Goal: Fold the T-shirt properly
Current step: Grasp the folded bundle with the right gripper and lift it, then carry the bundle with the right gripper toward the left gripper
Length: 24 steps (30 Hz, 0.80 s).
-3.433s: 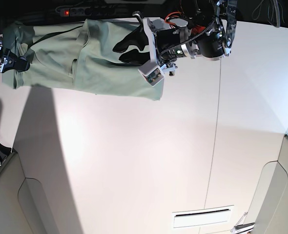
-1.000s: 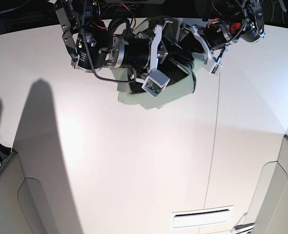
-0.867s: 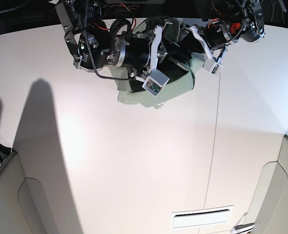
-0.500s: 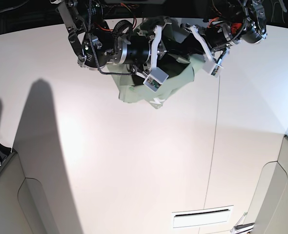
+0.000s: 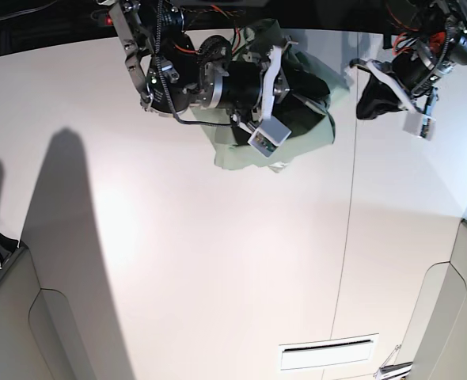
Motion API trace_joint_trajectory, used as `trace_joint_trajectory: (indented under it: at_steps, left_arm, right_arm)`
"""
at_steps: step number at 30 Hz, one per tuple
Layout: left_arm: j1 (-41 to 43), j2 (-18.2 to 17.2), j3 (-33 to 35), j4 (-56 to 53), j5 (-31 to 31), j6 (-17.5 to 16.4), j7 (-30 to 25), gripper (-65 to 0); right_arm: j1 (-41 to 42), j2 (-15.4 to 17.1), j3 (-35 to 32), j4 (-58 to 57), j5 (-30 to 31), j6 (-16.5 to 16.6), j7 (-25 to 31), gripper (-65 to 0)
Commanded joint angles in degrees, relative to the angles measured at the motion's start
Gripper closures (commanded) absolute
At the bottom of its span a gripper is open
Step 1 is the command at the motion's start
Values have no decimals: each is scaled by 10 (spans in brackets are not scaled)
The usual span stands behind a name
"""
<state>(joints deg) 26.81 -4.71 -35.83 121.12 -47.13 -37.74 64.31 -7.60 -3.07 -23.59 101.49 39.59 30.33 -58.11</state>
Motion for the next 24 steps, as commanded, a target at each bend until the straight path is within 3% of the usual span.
trace_joint_trajectory:
  at_steps: [1, 3, 6, 11, 14, 17, 24]
  left_arm:
    - [1, -2, -13, 11, -18, -2, -8, 0]
    - [1, -2, -34, 11, -33, -2, -8, 0]
    - [0, -2, -57, 11, -45, -2, -8, 0]
    - [0, -2, -70, 11, -57, -2, -8, 0]
    - [0, -2, -70, 11, -58, -2, -8, 0]
    - [0, -2, -70, 11, -58, -2, -8, 0]
    - [0, -2, -70, 11, -58, -2, -8, 0]
  right_arm:
    - [6, -11, -2, 9, 10, -14, 11, 0]
    - [6, -18, -8, 9, -31, -54, 11, 0]
    - [6, -18, -29, 6, -83, -83, 10, 0]
    - [6, -18, -84, -7, -114, -96, 3, 0]
    - [6, -18, -105, -10, -163, -98, -11, 0]
    - [6, -18, -106, -11, -193, -131, -13, 0]
    - [6, -19, -106, -11, -192, -132, -13, 0]
